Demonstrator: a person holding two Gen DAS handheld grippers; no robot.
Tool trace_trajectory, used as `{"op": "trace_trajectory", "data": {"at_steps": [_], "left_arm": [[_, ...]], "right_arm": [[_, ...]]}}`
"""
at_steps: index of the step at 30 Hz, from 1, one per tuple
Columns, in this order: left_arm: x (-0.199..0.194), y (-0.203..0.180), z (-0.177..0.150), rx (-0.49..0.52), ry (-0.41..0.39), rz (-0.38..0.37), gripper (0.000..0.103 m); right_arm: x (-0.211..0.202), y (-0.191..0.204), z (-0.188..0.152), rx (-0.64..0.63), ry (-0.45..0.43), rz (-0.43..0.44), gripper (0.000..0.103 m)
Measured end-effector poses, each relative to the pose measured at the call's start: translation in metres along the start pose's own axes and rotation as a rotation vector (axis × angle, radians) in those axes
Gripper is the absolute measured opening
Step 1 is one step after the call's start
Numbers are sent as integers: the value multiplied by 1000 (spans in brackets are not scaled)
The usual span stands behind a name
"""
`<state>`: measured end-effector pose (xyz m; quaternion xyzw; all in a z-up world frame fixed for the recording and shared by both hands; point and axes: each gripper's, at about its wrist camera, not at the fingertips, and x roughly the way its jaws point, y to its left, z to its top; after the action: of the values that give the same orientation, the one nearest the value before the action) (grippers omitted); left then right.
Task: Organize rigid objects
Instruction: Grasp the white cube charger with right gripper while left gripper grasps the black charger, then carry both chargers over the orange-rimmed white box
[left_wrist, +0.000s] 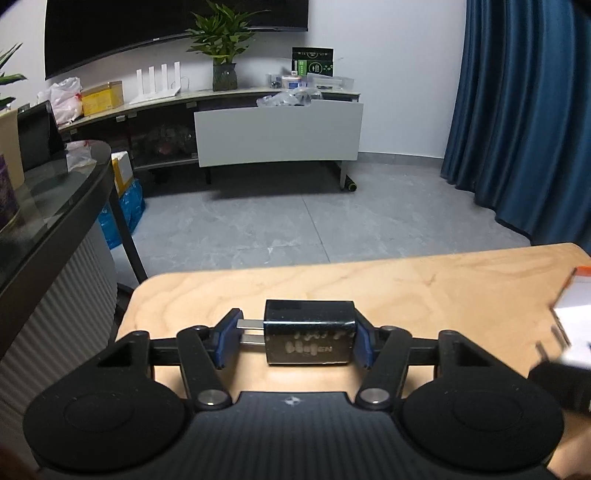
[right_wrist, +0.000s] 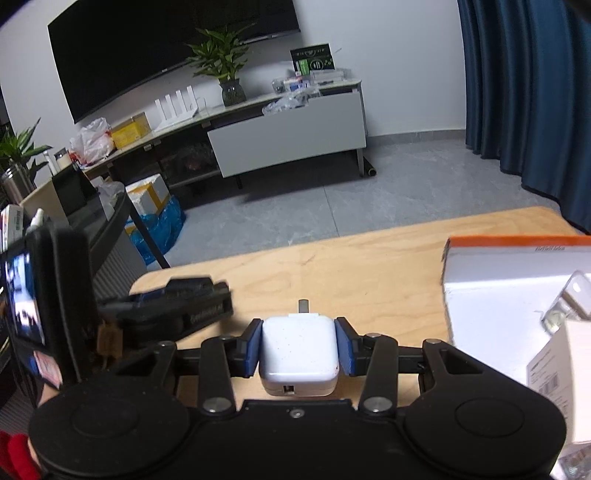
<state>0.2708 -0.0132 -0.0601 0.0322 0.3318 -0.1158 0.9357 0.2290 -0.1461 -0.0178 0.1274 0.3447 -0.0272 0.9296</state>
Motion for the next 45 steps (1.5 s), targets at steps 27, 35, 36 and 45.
{"op": "trace_trajectory", "data": {"at_steps": [27,35,36,45], "left_arm": [[-199,-137,-37,19,-120,-139,61],[-206,-175,-48,55,-126,-203,61],[-206,-178,-50,64,-122,-209,61],[-209,-187,-68,84,-103,-206,61]], "right_arm": [[-230,-152,-39,-17,-227,-135,51],[-252,-188,-65,7,-238,-159,51],[-253,-190,-68,8,-235,-155,51],[-257,-195,-83,26,-222,-148,51]]}}
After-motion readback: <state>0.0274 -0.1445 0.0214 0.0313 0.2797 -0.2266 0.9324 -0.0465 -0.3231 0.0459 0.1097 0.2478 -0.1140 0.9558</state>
